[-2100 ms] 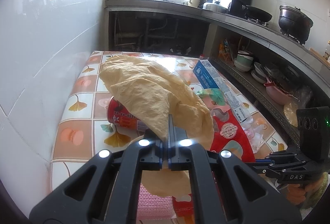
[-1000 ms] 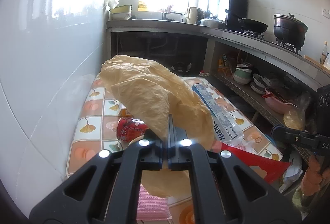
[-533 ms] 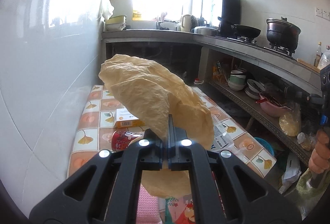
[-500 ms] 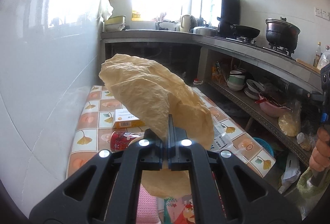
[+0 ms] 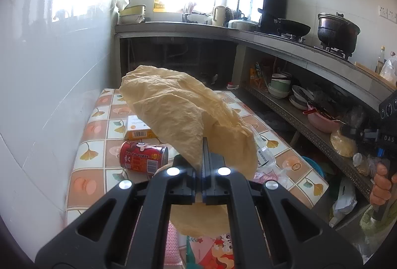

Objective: Collect trash
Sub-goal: 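Carry the brown paper and red snack bag toward the blue mesh basket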

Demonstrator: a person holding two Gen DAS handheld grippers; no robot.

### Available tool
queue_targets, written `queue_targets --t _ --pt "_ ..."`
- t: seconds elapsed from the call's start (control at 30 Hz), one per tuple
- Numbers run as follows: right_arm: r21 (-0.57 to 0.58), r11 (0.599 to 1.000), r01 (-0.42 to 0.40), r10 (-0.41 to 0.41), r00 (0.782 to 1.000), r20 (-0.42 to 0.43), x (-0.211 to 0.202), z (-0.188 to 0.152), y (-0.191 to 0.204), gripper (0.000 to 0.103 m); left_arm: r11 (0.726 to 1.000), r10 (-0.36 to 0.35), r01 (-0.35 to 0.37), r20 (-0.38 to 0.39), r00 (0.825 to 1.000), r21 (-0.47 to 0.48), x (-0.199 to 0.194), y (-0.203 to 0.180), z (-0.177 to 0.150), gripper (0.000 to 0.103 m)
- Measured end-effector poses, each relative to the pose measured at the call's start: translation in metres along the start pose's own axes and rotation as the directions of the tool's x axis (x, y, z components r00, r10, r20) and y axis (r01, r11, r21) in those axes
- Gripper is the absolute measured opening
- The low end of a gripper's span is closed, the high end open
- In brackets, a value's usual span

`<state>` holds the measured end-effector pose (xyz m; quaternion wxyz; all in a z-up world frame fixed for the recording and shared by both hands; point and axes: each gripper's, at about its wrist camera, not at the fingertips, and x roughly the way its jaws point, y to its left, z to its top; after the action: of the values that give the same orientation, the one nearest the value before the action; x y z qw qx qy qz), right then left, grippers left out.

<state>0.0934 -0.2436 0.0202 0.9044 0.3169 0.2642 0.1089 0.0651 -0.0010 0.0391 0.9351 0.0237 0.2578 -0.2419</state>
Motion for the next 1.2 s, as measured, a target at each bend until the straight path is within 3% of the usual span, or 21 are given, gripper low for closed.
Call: queue_targets --t 0.13,0.23,0.3,0.37,0.47,0.57,0.67,0.77,0.9,0.93,1.1,1.2 --pt "0.046 0.995 0.086 -0.081 0.991 -0.103 0.007 -0.024 -0.025 0.009 1.000 -0.003 0.003 -0.020 1.000 -0.007 0.008 0.003 -0.005 0.002" --pt "0.051 0.993 0.110 -0.099 0.978 -0.185 0.016 -0.041 -0.030 0.032 1.000 -0.003 0.003 -0.028 1.000 -0.013 0.012 0.005 -0.008 0.002" --pt "-0.006 0.994 0.113 -0.111 0.966 -0.234 0.024 -0.049 -0.021 0.046 1.000 0.003 -0.003 -0.030 1.000 -0.011 0.013 0.006 -0.008 0.002" --pt "-0.084 0.993 0.087 -0.108 0.954 -0.279 0.036 -0.053 -0.005 0.059 1.000 0.010 -0.010 -0.028 1.000 -0.011 0.012 0.008 -0.009 0.002" --pt "-0.219 0.976 0.006 -0.084 0.933 -0.349 0.058 -0.057 0.027 0.070 0.999 0.022 -0.023 -0.021 1.000 -0.026 0.008 0.015 -0.009 0.002" --pt "-0.365 0.927 -0.083 -0.083 0.906 -0.416 0.077 -0.063 0.059 0.073 0.999 0.032 -0.033 -0.018 0.999 -0.043 0.004 0.022 -0.011 0.002" --pt "-0.431 0.885 -0.177 -0.069 0.864 -0.499 0.109 -0.055 0.074 0.074 0.998 0.033 -0.034 -0.024 0.999 -0.057 0.002 0.028 -0.016 0.002" --pt "-0.455 0.852 -0.259 -0.078 0.796 -0.601 0.151 -0.043 0.083 0.074 0.997 0.033 -0.034 -0.022 0.999 -0.071 -0.001 0.034 -0.020 0.002" --pt "-0.416 0.842 -0.344 -0.109 0.647 -0.755 0.211 -0.038 0.083 0.074 0.995 0.028 -0.029 -0.014 1.000 -0.100 -0.004 0.045 -0.024 0.002" --pt "-0.415 0.840 -0.349 -0.125 0.620 -0.775 0.222 -0.039 0.082 0.074 0.994 0.029 -0.030 -0.013 1.000 -0.106 -0.005 0.046 -0.025 0.002" --pt "-0.402 0.826 -0.395 -0.169 0.507 -0.845 0.251 -0.051 0.079 0.074 0.991 0.026 -0.027 -0.014 1.000 -0.132 -0.004 0.057 -0.030 0.002" --pt "-0.408 0.809 -0.422 -0.197 0.460 -0.866 0.259 -0.061 0.081 0.074 0.989 0.026 -0.029 -0.020 0.999 -0.142 0.000 0.062 -0.032 0.002"
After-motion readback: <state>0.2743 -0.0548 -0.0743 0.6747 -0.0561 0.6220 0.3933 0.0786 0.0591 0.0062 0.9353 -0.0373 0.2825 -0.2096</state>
